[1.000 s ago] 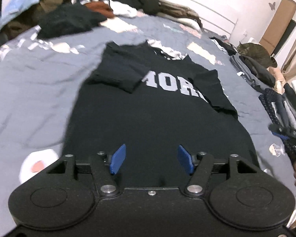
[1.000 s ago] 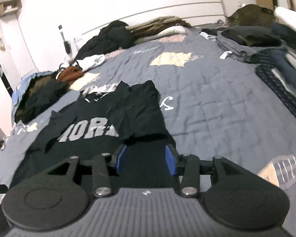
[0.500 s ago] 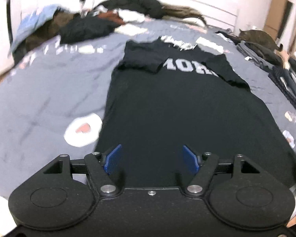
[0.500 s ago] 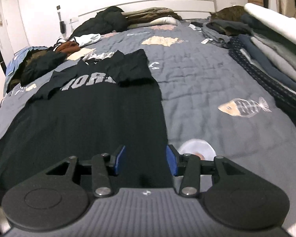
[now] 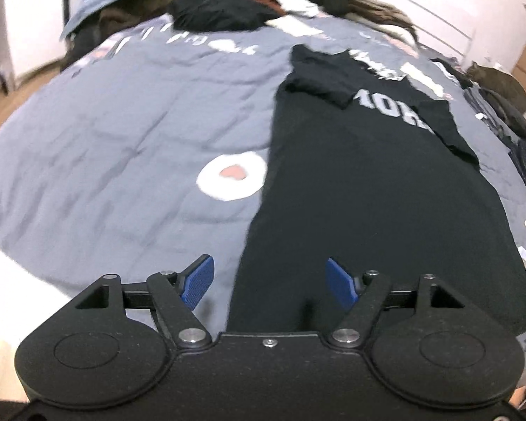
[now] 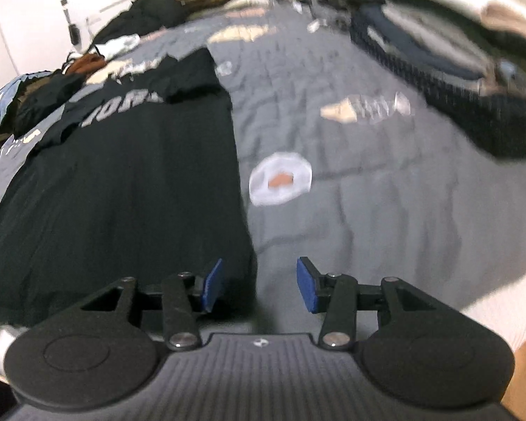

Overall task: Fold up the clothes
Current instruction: 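Open both tools and release the lengthwise-folded shirt, then grasp the shirt hem with both tools and fold it toward the collar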

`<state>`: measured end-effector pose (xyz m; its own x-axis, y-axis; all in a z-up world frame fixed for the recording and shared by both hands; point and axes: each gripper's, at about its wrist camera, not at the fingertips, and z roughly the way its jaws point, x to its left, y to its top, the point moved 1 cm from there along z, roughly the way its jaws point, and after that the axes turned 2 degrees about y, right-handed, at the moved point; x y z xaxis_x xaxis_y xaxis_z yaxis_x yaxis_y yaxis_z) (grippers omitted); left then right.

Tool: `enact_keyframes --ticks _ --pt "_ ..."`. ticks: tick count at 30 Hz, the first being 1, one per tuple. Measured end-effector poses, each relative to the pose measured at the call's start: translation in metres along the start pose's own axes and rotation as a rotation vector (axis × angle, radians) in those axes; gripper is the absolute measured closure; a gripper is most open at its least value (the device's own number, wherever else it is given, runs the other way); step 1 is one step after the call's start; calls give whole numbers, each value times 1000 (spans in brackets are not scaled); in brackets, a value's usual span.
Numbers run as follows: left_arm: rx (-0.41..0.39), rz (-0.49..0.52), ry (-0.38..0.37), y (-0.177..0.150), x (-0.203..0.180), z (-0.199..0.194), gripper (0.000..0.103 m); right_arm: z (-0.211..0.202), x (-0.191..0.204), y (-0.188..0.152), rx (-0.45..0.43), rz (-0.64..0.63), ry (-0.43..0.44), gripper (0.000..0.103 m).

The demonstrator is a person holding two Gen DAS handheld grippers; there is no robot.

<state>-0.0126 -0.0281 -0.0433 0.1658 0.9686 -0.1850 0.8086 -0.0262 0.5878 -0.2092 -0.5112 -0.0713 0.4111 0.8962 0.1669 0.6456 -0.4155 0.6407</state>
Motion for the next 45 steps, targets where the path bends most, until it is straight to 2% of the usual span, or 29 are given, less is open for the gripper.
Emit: enact_keyframes --ticks 4,8,13,22,23,25,26,27,29,31,34,37,41,45 --pt "24 -22 12 -6 12 -2 33 5 0 -5 51 33 2 57" --pt "28 49 49 -13 11 -2 35 10 0 -10 98 61 0 56" --pt "85 96 71 -20 14 12 49 19 4 -11 131 68 -19 56" --pt "148 137 70 -28 8 27 49 36 11 -12 191 81 -55 53" --pt "160 138 63 -29 8 29 51 38 12 -12 197 82 -59 53" --pt "180 137 44 -31 7 32 67 36 12 -12 189 92 -45 53" --pt "185 135 33 -31 7 33 70 34 11 -12 182 97 -36 54" --pt "186 129 27 -31 7 33 75 33 11 -11 175 103 -26 55" --pt "185 118 24 -32 7 33 76 29 11 -10 162 114 -7 62" --pt "180 116 16 -32 7 31 91 26 10 -10 148 125 12 75" --pt "159 109 2 -31 6 25 97 21 10 -9 128 141 40 88" --pt "129 79 -17 -26 6 17 98 17 9 -7 108 157 68 94" --pt "81 9 -106 -20 9 0 99 7 6 -5 72 205 128 95" --pt "54 -43 -136 -12 11 -8 99 -6 0 -3 25 288 218 95"
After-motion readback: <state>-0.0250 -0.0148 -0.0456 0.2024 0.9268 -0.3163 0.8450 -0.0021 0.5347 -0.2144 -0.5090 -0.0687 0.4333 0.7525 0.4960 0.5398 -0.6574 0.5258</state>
